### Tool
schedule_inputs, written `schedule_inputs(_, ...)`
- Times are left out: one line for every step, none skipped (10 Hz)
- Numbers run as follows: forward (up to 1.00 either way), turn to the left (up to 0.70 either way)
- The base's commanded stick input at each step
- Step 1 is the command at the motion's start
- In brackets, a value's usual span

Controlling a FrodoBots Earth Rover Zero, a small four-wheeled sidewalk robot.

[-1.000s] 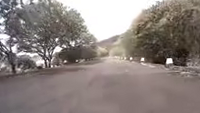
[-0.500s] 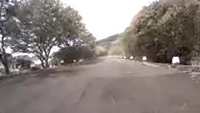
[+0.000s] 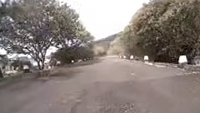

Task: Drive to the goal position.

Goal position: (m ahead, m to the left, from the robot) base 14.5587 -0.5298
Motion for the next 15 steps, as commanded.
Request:
schedule_inputs(1.00, 0.00)
schedule_inputs(1.00, 0.00)
schedule_inputs(1.00, 0.00)
schedule_inputs(1.00, 0.00)
schedule_inputs(1.00, 0.00)
schedule_inputs(1.00, 0.00)
schedule_inputs(1.00, 0.00)
schedule_inputs(1.00, 0.00)
schedule_inputs(1.00, 0.00)
schedule_inputs(1.00, 0.00)
schedule_inputs(1.00, 0.00)
schedule_inputs(1.00, 0.00)
schedule_inputs(1.00, 0.00)
schedule_inputs(1.00, 0.00)
schedule_inputs(1.00, 0.00)
